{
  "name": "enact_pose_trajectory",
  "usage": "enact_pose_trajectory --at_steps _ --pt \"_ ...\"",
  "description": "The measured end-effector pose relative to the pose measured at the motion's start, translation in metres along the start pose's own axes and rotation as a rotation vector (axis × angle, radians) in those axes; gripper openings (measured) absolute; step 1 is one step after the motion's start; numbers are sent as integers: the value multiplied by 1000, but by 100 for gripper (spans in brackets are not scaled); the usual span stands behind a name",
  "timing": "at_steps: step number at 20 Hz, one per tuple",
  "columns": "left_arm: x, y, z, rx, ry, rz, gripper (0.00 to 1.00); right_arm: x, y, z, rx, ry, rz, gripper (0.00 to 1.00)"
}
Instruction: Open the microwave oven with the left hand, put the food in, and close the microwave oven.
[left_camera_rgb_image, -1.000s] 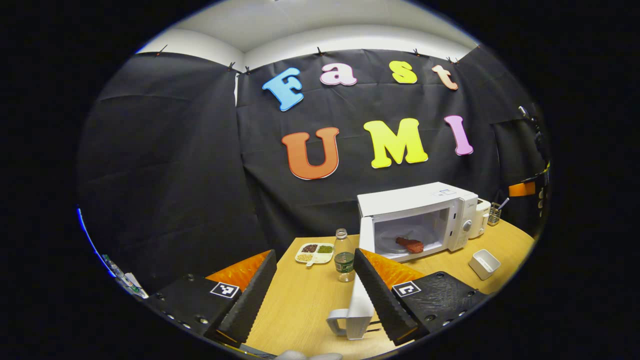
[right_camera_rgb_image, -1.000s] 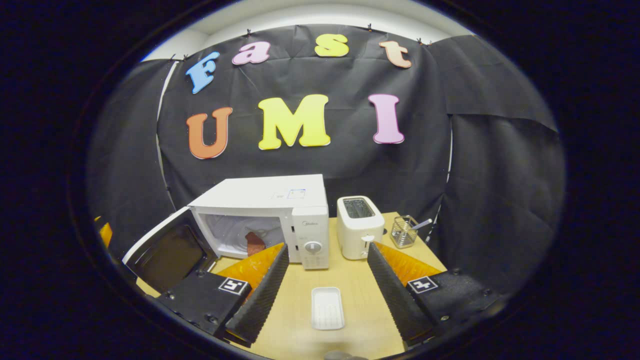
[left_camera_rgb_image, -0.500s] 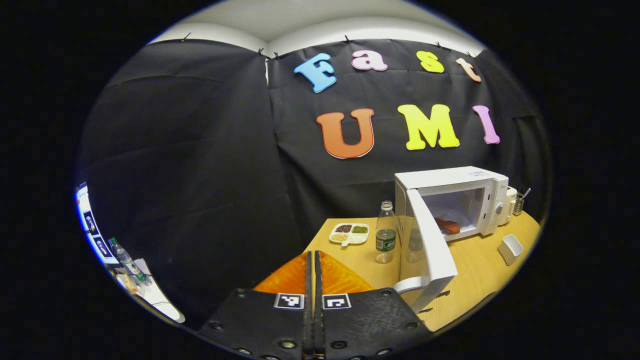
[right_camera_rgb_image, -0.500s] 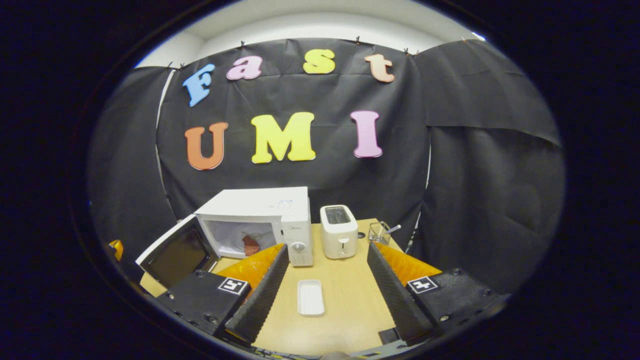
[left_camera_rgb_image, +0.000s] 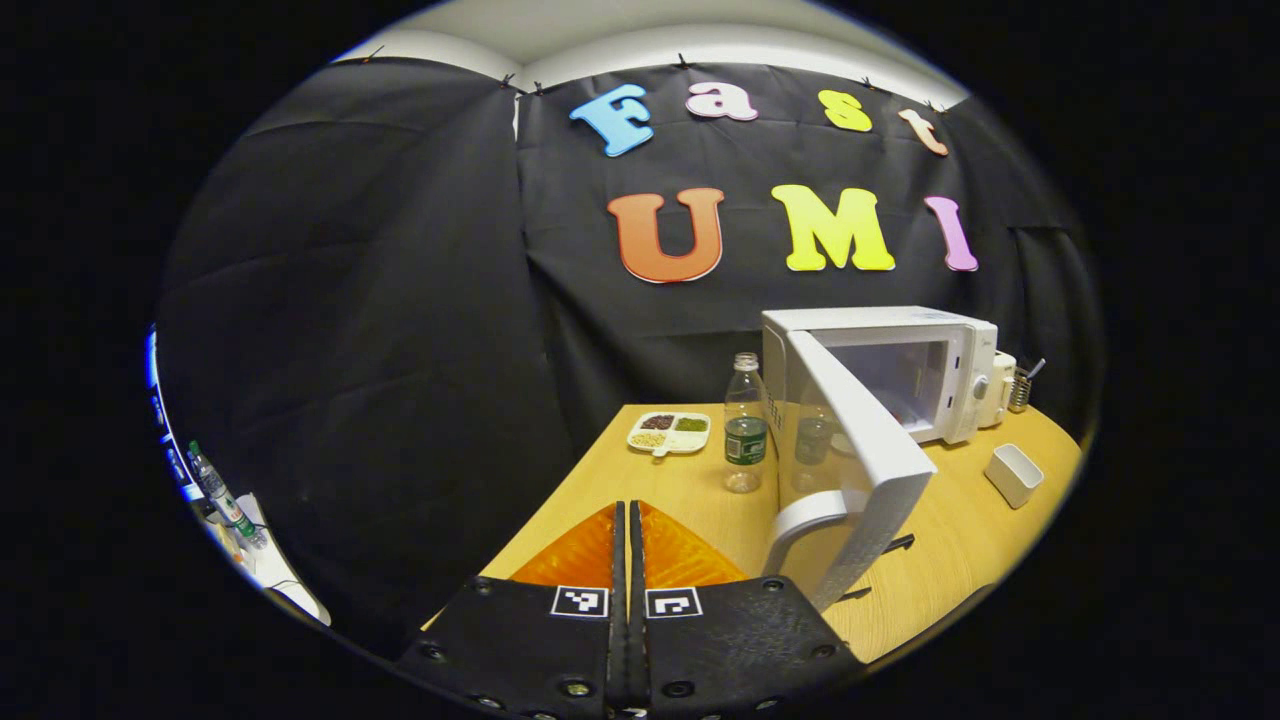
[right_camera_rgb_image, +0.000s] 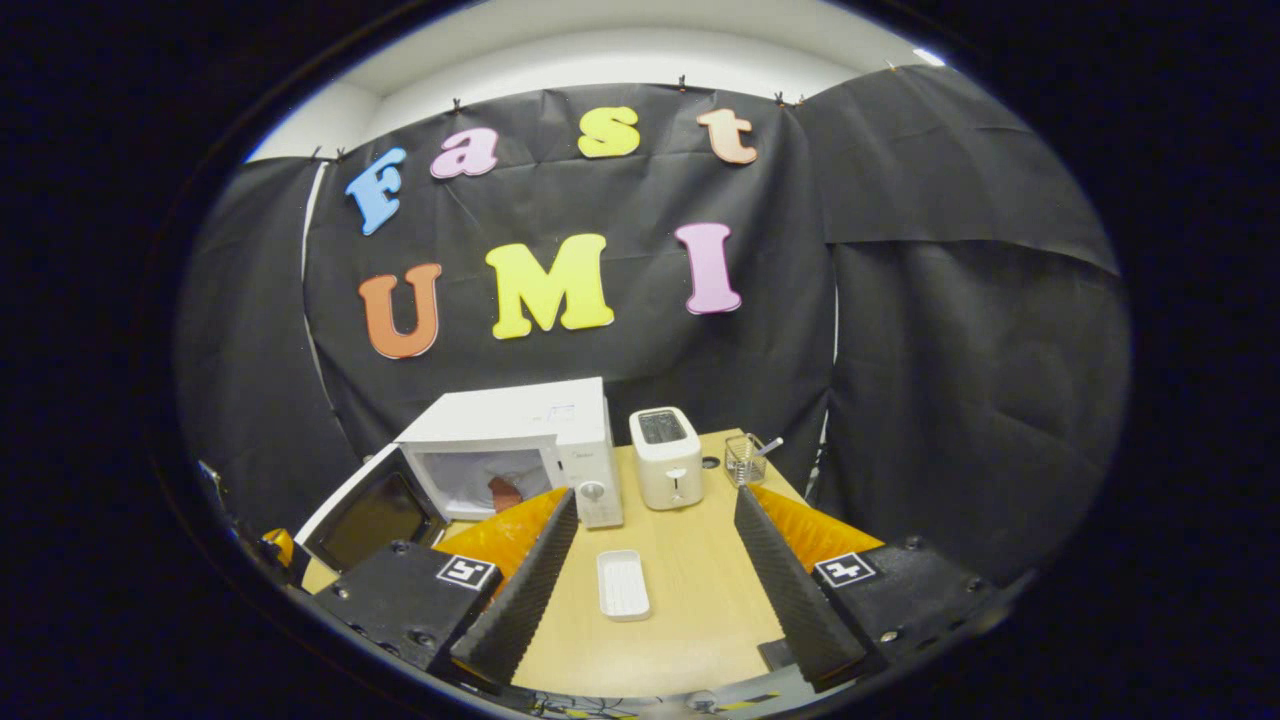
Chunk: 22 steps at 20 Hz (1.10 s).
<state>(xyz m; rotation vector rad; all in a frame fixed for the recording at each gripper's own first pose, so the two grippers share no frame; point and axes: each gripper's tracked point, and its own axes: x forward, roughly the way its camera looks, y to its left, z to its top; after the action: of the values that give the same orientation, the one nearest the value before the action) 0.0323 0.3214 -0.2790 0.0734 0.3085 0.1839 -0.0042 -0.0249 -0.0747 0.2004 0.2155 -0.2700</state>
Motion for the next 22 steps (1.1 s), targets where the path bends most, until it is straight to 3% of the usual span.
enact_pose_trajectory --at_steps 2,3,4,9,14,22 --pt "0 -13 -5 15 4 -24 0 -1 0 2 0 9 8 100" --pt "1 -20 -7 17 8 -38 0 -2 0 2 -3 14 10 91" --pt "0 -28 -7 18 9 -54 0 -2 -1 3 -6 16 12 100" --pt "4 -55 -5 47 11 -64 0 0 -8 6 -11 26 27 100" --pt "1 -103 -3 29 21 -124 0 11 -23 12 3 31 34 100" --pt "-5 -209 15 55 -2 -279 0 36 -50 14 28 52 36 100"
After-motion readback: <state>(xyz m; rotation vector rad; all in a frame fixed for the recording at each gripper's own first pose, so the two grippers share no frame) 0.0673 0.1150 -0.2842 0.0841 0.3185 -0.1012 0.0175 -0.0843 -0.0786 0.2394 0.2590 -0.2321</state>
